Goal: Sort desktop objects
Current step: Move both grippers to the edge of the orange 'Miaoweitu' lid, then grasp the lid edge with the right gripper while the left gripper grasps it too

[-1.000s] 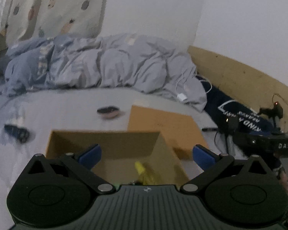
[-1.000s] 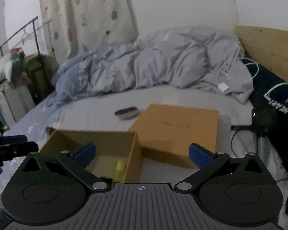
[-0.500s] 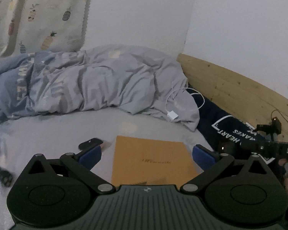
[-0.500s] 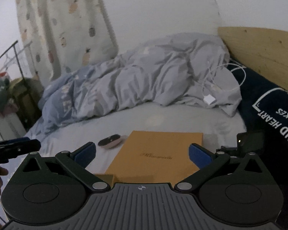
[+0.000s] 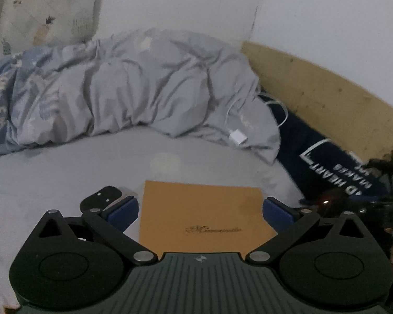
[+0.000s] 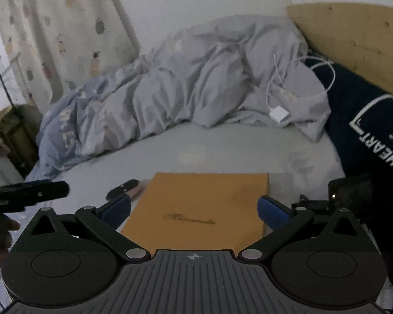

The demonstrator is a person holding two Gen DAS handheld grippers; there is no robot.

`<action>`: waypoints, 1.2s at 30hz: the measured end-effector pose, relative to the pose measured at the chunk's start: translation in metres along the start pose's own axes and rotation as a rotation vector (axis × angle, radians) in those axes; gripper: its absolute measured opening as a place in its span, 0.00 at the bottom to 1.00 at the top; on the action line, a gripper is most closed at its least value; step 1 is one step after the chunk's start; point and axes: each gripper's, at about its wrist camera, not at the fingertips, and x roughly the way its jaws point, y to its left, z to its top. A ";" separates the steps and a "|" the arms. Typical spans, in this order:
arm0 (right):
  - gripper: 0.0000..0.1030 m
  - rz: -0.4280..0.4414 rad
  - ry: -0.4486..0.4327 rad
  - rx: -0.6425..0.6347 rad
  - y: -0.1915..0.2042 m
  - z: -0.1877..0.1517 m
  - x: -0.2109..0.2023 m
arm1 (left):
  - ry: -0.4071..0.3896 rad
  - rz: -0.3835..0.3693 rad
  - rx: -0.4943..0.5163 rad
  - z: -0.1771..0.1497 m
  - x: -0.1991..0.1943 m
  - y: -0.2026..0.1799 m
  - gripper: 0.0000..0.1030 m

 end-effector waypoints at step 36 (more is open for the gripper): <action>1.00 -0.110 0.265 0.044 -0.049 -0.057 0.180 | 0.356 0.058 -0.152 -0.019 0.194 0.052 1.00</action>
